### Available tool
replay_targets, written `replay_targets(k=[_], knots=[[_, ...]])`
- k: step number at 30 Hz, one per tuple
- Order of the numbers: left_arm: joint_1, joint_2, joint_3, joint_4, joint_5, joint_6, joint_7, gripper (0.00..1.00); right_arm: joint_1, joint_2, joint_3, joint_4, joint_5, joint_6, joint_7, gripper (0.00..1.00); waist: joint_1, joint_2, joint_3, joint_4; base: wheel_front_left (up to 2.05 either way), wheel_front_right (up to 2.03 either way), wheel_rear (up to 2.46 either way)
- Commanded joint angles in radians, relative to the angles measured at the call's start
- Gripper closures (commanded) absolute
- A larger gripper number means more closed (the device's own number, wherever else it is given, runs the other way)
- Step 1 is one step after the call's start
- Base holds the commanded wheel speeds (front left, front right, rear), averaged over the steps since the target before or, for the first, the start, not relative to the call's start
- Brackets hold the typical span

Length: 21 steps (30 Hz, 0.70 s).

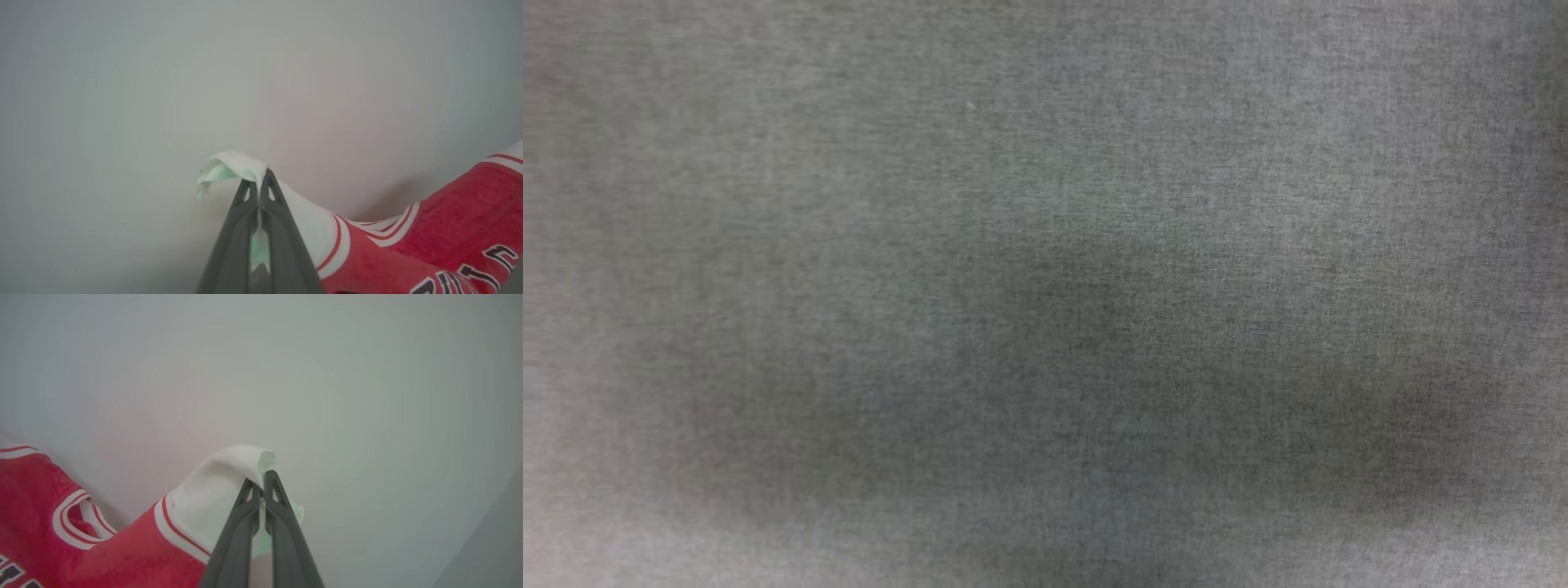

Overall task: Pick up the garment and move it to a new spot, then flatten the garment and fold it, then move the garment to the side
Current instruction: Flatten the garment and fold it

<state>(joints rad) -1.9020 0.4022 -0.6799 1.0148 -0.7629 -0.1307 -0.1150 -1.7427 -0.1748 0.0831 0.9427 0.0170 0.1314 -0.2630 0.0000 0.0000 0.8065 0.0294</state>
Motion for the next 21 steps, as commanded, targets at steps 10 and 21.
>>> replay_targets(k=[10, 21], knots=[[0.341, 0.086, -0.122, -0.113, -0.167, 0.0, 0.107, 1.0, 0.249, -0.063, 0.267, 0.057, 0.268, -0.002, 0.014, 1.0, 0.0, 0.0, -0.337, 0.041, 0.0, 0.0, 0.0], [0.755, 0.234, -0.188, -0.321, -0.323, 0.0, 0.127, 1.0, 0.704, -0.326, 0.52, -0.26, 0.587, -0.002, 0.085, 1.0, 0.0, 0.0, -0.582, 0.051, 0.0, 0.0, 0.0]])
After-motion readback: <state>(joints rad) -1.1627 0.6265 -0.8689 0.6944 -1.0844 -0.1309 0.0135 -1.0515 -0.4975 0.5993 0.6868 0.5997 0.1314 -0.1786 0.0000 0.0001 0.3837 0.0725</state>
